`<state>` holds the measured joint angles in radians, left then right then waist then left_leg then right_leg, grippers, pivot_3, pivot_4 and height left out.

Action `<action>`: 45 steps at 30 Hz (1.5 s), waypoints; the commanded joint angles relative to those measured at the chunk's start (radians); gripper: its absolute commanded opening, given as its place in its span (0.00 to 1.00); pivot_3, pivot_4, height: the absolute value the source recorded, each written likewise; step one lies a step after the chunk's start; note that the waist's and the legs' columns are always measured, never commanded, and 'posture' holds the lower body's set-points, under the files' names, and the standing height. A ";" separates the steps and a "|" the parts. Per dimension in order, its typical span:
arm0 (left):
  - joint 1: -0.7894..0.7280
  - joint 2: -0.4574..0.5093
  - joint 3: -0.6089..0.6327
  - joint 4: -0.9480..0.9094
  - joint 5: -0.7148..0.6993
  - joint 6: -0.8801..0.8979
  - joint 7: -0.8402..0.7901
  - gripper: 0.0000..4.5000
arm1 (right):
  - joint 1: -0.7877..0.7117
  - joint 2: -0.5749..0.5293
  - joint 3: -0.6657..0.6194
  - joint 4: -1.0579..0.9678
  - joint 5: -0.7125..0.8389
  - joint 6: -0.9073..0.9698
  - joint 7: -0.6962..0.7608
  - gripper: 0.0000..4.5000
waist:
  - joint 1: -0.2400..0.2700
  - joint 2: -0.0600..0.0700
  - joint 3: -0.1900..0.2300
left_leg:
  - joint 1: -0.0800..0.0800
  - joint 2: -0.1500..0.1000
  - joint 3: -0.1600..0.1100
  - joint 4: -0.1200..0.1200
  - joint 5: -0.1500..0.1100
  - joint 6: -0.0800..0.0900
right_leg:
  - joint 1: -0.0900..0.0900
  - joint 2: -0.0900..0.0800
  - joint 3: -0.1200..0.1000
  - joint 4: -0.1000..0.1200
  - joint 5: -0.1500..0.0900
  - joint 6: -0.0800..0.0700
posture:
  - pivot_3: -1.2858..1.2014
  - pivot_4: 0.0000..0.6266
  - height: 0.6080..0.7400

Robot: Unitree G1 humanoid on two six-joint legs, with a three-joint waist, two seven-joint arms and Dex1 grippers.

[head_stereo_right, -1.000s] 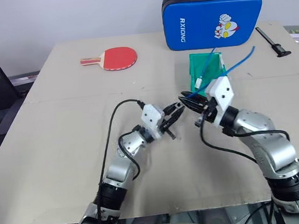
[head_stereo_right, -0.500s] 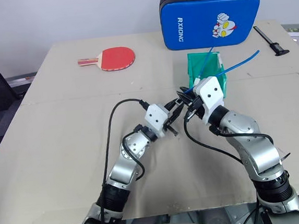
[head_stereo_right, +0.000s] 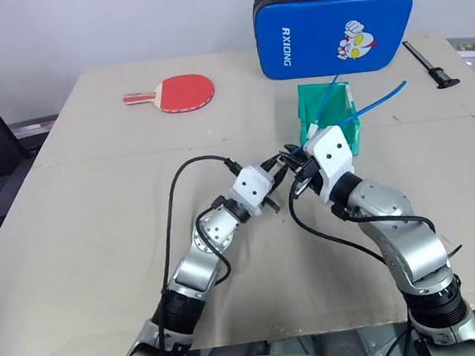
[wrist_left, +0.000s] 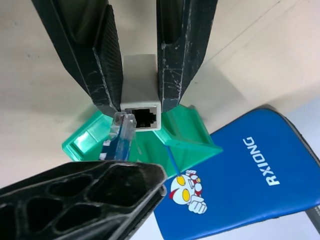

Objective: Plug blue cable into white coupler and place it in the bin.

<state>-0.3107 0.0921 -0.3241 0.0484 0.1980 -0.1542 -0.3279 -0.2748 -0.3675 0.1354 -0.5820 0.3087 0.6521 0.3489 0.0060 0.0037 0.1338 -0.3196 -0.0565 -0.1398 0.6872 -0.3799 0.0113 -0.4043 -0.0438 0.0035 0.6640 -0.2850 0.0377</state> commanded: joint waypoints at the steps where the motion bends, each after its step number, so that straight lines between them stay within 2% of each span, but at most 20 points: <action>1: -0.026 -0.009 -0.018 -0.051 0.017 -0.049 0.013 0.08 | -0.022 0.014 0.004 -0.036 -0.003 0.080 -0.039 0.00 | -0.002 0.000 0.000 | -0.001 0.000 0.000 0.000 0.000 0.000 | -0.001 0.000 0.000 0.000 0.000 0.000 | 0.52 0.24 1.00; 13: -0.014 -0.009 -0.029 -0.071 0.036 -0.045 0.006 0.08 | -0.092 0.075 0.006 -0.047 -0.003 0.233 -0.113 0.00 | -0.022 0.000 0.000 | -0.005 -0.001 0.000 0.002 0.000 0.000 | -0.004 0.000 0.000 0.001 0.000 0.000 | 0.52 0.24 1.00; 23: -0.011 -0.013 -0.029 -0.077 0.037 -0.044 0.011 0.08 | -0.098 0.069 0.054 -0.062 -0.012 0.309 -0.116 0.00 | -0.023 0.000 -0.001 | -0.005 -0.001 0.000 0.003 0.000 0.000 | -0.005 -0.001 0.000 0.002 0.000 0.000 | 0.52 0.24 1.00; 36: -0.015 -0.031 -0.026 -0.106 -0.027 -0.061 -0.032 0.08 | -0.093 0.181 0.050 0.025 -0.011 0.410 -0.169 0.00 | -0.023 0.000 -0.001 | -0.005 -0.002 0.000 0.003 0.000 0.000 | -0.006 -0.001 0.001 0.005 0.000 0.000 | 0.52 0.24 1.00; 45: -0.037 -0.031 -0.031 -0.135 -0.019 -0.073 -0.040 0.08 | -0.108 0.155 0.119 0.073 -0.035 0.478 -0.157 0.00 | -0.024 0.000 -0.001 | -0.005 -0.003 0.000 0.005 0.000 0.000 | -0.007 -0.001 0.002 0.008 0.000 0.000 | 0.52 0.24 1.00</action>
<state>-0.2890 0.0952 -0.3140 0.0464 0.2063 -0.1382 -0.3524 -0.4109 -0.2095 0.1836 -0.6077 0.2758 1.0510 0.1802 -0.0183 0.0040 0.1329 -0.3246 -0.0592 -0.1398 0.6919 -0.3798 0.0113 -0.4115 -0.0452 0.0051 0.6720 -0.2850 0.0378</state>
